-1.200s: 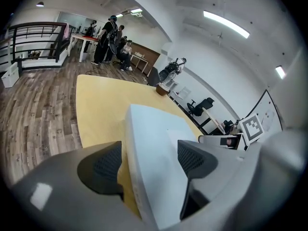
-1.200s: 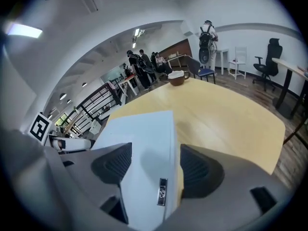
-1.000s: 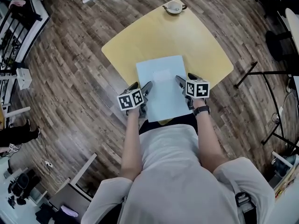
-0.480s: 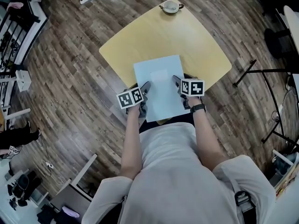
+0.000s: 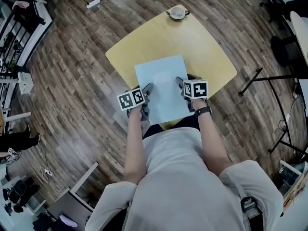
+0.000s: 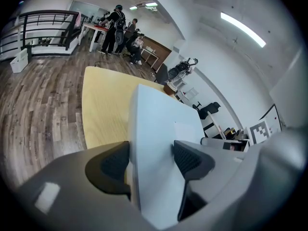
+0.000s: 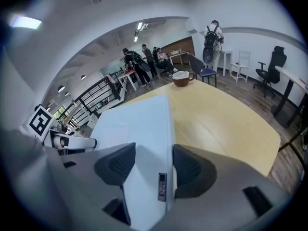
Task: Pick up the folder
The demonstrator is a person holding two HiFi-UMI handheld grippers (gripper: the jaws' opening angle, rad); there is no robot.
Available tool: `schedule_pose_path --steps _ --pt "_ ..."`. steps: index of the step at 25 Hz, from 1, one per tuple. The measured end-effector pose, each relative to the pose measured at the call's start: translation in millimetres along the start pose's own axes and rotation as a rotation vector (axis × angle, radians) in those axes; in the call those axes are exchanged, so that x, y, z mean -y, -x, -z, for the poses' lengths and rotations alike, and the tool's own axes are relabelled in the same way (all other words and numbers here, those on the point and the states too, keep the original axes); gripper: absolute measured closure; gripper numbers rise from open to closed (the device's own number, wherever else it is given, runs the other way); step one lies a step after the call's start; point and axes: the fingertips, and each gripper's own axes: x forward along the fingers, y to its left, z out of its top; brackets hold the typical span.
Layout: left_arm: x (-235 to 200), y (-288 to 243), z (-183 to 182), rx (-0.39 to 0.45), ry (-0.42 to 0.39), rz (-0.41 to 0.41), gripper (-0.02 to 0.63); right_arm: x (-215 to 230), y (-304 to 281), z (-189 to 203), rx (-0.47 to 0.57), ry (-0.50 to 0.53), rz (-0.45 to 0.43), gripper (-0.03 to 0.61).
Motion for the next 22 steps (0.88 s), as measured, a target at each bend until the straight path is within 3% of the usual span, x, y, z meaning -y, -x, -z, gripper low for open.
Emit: schedule_pose_path --steps 7,14,22 --pt "13.2 28.2 -46.7 0.088 -0.106 -0.012 0.314 -23.0 17.9 -44.0 0.086 0.047 -0.007 0.322" --pt "35.7 52.0 -82.1 0.188 -0.15 0.029 0.314 -38.1 48.1 -86.8 0.194 0.104 0.0 0.322" --pt "78.8 88.3 -132.1 0.303 -0.281 0.057 0.314 -51.0 97.4 -136.8 0.345 0.137 0.006 0.322"
